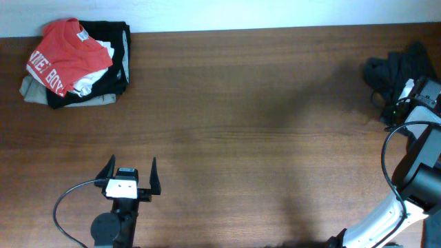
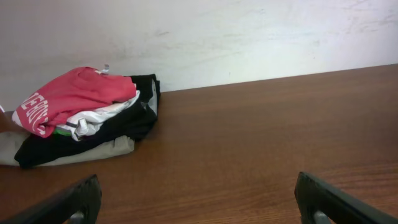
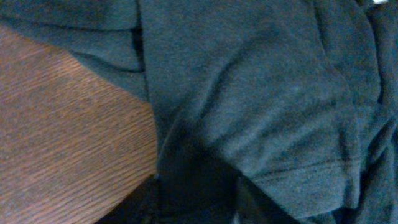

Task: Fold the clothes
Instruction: 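Reach the right gripper to the dark Nike shirt and grasp it, then drag the dark shirt with the right gripper to the table center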

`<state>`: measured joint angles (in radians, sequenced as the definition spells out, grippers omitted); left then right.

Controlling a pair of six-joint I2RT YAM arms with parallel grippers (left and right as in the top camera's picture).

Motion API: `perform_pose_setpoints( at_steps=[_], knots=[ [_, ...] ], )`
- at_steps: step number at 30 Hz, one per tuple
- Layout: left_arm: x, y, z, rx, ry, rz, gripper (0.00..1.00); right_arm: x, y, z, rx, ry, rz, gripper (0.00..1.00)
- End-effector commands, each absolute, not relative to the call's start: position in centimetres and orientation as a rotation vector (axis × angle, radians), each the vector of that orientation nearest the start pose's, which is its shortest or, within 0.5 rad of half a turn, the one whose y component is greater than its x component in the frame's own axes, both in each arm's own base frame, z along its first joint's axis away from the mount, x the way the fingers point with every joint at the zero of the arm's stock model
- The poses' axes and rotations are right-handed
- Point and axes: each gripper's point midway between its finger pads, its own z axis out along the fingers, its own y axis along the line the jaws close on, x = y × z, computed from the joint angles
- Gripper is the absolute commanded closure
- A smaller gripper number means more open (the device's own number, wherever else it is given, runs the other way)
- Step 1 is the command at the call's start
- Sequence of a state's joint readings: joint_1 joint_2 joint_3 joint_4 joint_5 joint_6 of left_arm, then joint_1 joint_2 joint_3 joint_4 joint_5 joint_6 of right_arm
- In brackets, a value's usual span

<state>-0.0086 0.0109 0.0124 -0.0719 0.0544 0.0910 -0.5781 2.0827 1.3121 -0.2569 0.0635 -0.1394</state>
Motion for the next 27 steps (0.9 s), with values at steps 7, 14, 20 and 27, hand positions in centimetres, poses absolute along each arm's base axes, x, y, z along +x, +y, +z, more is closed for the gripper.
perform_pose_setpoints(
  at_steps=[7,14,20,27],
  knots=[
    [24.6,-1.0,15.8,0.133,1.640,0.033,0.01,41.5,-28.3,4.6,0.682,2.460,-0.327,0.96],
    [24.6,-1.0,15.8,0.133,1.639,0.033,0.01,44.8,-18.4,26.0,0.405,2.034,-0.077,0.96],
    [24.6,-1.0,15.8,0.133,1.640,0.033,0.01,47.1,4.4,28.3,-0.065,2.036,0.353,0.96],
    [24.6,-1.0,15.8,0.133,1.639,0.033,0.01,38.3,31.3,26.4,-0.472,2.068,0.835,0.96]
  ],
)
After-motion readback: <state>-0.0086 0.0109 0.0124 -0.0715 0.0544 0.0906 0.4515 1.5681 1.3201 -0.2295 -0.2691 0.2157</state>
